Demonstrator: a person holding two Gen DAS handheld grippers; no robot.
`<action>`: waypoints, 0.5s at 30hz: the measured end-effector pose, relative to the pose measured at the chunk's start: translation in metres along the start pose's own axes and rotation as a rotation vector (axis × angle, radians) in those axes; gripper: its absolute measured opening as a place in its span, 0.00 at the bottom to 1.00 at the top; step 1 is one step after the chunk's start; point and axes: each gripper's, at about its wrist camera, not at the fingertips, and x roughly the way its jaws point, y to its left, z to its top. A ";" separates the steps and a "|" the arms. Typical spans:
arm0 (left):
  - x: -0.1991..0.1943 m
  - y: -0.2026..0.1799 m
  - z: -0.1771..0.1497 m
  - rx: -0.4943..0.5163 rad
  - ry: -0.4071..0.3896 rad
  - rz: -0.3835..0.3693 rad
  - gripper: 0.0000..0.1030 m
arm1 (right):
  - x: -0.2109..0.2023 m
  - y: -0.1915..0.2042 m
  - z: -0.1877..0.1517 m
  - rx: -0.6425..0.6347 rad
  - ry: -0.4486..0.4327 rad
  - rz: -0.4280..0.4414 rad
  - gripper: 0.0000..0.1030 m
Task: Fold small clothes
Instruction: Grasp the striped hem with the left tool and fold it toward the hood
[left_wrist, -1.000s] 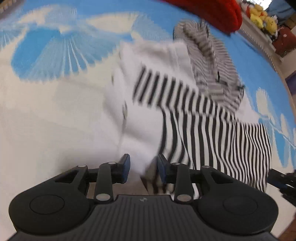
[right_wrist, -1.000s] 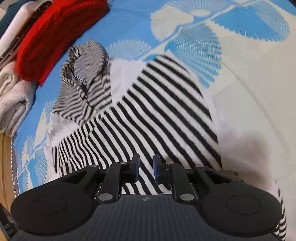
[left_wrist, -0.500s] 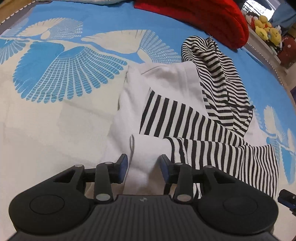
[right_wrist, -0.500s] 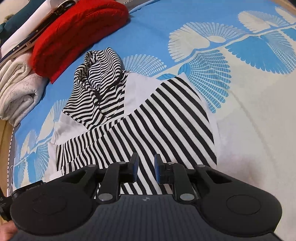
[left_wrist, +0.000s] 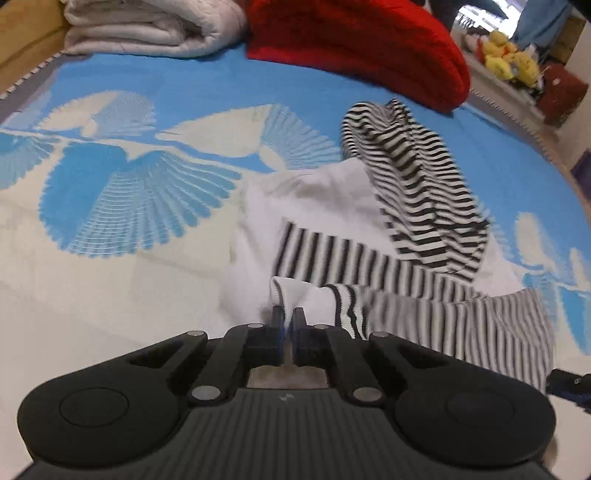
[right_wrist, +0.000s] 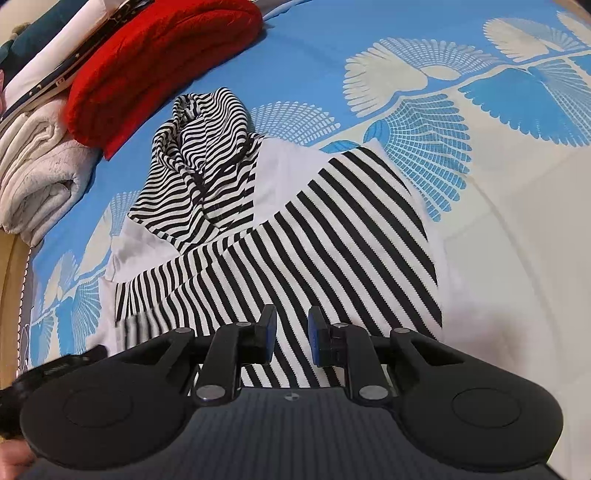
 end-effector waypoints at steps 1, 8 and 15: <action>0.004 0.001 -0.002 -0.004 0.025 0.024 0.04 | 0.000 0.000 0.000 0.002 0.000 0.000 0.18; -0.006 -0.016 -0.004 0.101 -0.043 0.050 0.05 | 0.004 -0.002 -0.002 0.025 0.021 0.010 0.18; 0.038 -0.029 -0.026 0.136 0.200 -0.074 0.17 | 0.001 0.002 -0.001 -0.010 -0.009 -0.012 0.18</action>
